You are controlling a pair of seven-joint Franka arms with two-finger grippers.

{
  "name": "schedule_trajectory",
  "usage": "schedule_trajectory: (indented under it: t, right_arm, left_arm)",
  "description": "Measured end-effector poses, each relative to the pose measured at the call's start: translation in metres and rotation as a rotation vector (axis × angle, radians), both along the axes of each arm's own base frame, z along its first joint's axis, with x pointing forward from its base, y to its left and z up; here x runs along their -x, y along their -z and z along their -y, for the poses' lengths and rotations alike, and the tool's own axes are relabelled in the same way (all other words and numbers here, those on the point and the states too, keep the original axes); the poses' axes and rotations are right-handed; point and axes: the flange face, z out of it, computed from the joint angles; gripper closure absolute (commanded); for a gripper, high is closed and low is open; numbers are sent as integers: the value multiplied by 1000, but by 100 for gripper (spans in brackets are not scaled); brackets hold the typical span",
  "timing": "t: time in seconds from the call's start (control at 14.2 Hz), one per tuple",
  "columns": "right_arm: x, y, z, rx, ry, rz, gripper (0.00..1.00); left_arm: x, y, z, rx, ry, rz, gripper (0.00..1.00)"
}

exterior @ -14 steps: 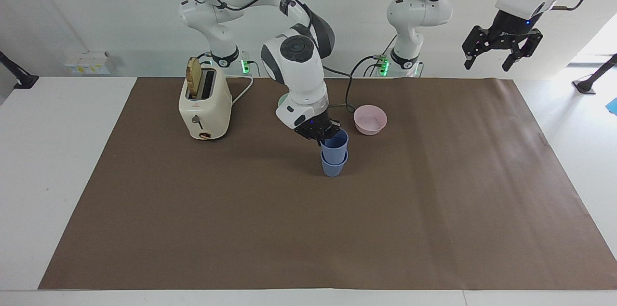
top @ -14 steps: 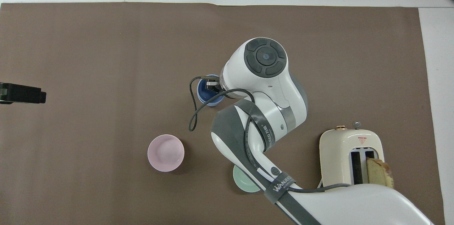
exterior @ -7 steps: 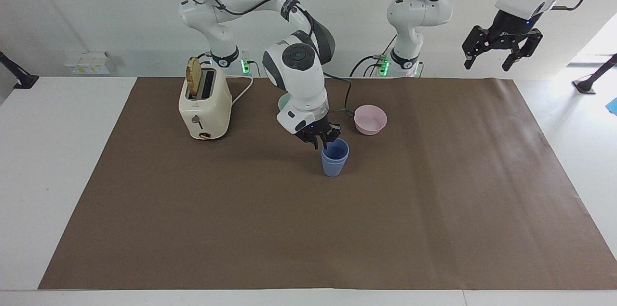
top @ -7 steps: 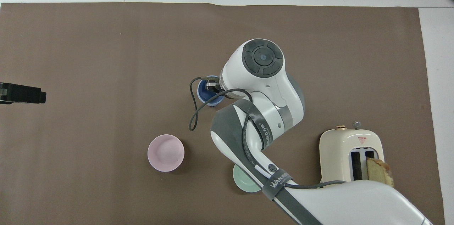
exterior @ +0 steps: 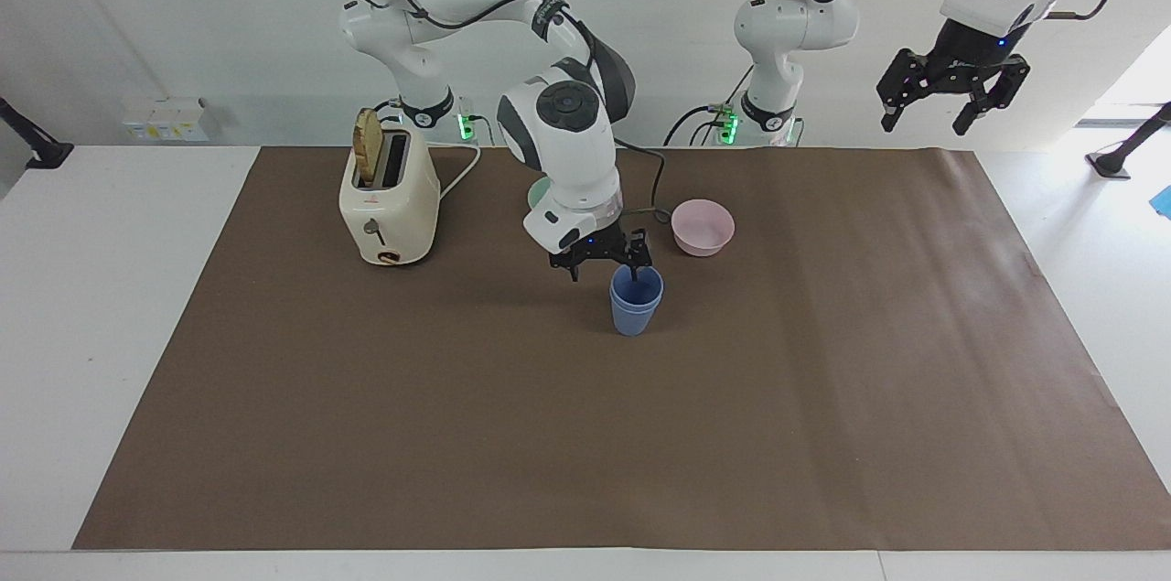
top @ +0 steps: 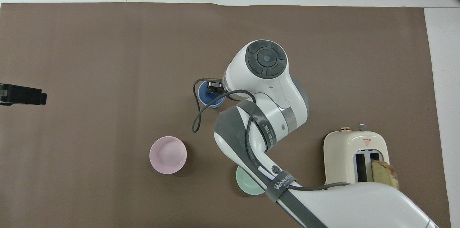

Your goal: Stack blue cups with both arms

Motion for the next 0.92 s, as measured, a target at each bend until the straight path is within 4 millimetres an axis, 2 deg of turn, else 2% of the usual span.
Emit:
schedule_trajectory:
  t: [0.14,0.42,0.63,0.92]
  right_arm:
    - [-10,-19,22,7,17,17,0]
    - [-22,-79,106,61,-34,-5,0]
    - [-20,-117,160,130,-117,14,0]
    - [-10,-156,215,205,-250,23,0]
  left_arm:
    - [0,0,0,0,0,0,0]
    - [0,0,0,0,0,0,0]
    - [0,0,0,0,0,0,0]
    - [0,0,0,0,0,0,0]
